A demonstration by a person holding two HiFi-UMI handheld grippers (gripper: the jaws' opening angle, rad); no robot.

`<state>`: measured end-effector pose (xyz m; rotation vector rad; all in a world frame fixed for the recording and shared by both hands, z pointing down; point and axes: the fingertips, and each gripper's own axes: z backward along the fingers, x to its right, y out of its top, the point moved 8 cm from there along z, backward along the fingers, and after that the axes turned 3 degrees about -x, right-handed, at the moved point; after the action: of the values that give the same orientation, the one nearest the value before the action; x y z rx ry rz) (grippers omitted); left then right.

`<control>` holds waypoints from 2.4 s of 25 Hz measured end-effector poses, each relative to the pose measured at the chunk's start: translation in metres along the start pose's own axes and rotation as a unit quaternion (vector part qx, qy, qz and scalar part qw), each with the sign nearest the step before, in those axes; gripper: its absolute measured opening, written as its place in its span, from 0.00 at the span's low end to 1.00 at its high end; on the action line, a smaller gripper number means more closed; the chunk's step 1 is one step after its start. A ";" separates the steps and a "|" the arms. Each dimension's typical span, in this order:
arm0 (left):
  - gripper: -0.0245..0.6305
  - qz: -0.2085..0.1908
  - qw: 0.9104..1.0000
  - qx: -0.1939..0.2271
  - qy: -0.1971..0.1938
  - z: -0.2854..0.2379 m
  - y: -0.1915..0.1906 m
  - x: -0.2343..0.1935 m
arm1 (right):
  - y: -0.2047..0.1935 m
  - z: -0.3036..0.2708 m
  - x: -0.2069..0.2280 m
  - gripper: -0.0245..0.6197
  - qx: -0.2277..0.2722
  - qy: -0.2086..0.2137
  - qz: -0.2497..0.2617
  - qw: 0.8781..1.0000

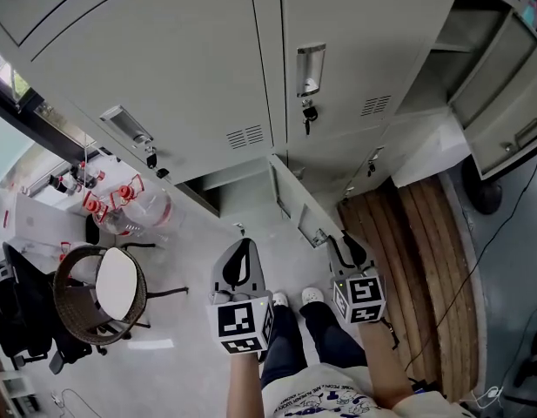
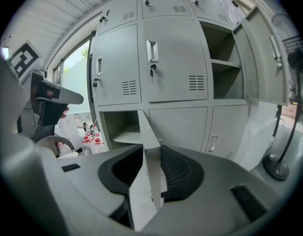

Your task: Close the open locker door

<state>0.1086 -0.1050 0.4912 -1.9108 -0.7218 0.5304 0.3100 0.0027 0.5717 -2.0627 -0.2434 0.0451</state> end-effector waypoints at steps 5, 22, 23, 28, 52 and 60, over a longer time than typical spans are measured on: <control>0.04 0.003 1.000 0.004 0.001 0.002 0.000 -0.004 | -0.003 0.003 -0.014 0.19 -0.005 0.023 0.027 0.999; 0.04 0.037 0.997 0.021 0.063 0.050 -0.005 -0.062 | -0.004 -0.005 -0.116 0.20 -0.010 0.092 0.068 0.993; 0.04 0.040 0.997 0.022 0.068 0.054 -0.006 -0.066 | -0.003 -0.006 -0.121 0.20 -0.012 0.096 0.071 0.993; 0.04 0.055 0.993 0.029 0.098 0.074 -0.010 -0.090 | 0.001 -0.016 -0.146 0.20 -0.016 0.113 0.085 0.990; 0.04 0.095 0.981 0.050 0.163 0.120 -0.020 -0.194 | 0.028 -0.076 -0.231 0.18 -0.024 0.130 0.101 0.986; 0.04 0.085 0.981 0.050 0.165 0.117 -0.013 -0.220 | 0.037 -0.096 -0.251 0.18 -0.022 0.121 0.108 0.986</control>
<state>-0.1291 -0.1751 0.4656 -1.9133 -0.3146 0.3344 0.0829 -0.1458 0.5682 -2.1081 0.1307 -0.0801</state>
